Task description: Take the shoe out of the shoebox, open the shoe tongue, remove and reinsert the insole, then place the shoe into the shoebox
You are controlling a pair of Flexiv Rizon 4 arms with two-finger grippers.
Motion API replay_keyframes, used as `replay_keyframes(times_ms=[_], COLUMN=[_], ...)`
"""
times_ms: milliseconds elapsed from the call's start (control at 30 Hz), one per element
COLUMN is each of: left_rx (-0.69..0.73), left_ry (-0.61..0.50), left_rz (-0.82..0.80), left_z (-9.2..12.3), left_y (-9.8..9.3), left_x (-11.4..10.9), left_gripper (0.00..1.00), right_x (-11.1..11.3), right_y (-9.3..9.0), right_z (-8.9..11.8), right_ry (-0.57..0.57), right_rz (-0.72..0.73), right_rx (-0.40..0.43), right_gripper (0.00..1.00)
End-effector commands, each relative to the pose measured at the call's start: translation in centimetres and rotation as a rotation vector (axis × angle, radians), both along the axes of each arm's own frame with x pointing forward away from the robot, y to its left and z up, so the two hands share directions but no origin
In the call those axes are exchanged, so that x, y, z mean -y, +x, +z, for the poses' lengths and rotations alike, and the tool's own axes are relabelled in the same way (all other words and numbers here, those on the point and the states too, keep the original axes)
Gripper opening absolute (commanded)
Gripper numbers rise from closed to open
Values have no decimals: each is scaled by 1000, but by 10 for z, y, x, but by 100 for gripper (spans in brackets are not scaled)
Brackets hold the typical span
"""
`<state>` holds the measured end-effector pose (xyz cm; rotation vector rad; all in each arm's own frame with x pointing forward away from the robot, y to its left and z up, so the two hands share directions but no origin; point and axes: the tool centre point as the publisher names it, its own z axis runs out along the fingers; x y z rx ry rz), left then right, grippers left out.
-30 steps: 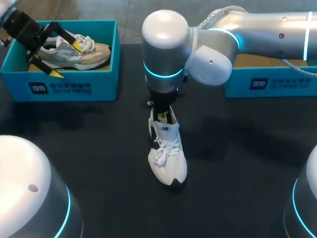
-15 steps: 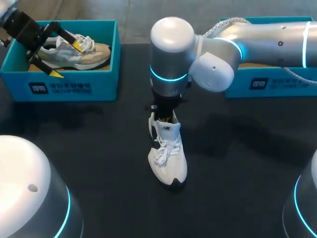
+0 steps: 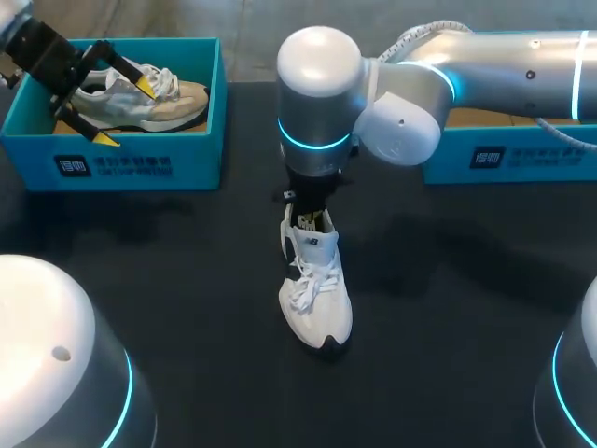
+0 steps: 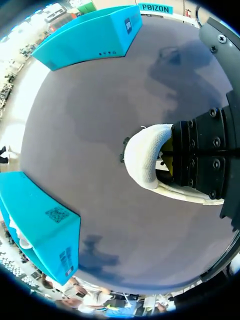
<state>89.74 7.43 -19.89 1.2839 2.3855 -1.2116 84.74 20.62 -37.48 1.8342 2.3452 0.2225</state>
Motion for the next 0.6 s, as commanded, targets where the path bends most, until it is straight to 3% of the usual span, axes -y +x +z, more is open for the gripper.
replay_keyframes(times_ms=[33,467,600], left_rx=[0,0,0], left_ry=[3,3,3], left_rz=[-2,-2,-2], left_z=[0,0,0], left_y=[0,0,0], left_x=[0,0,0], left_gripper=[100,100,100], right_x=[-6,-14,-13], right_y=[8,-1,-5], right_z=[-10,-29,-24], right_ry=[3,11,2], right_rz=[1,-1,-13], right_rx=[1,-23,-25], right_gripper=[0,0,0])
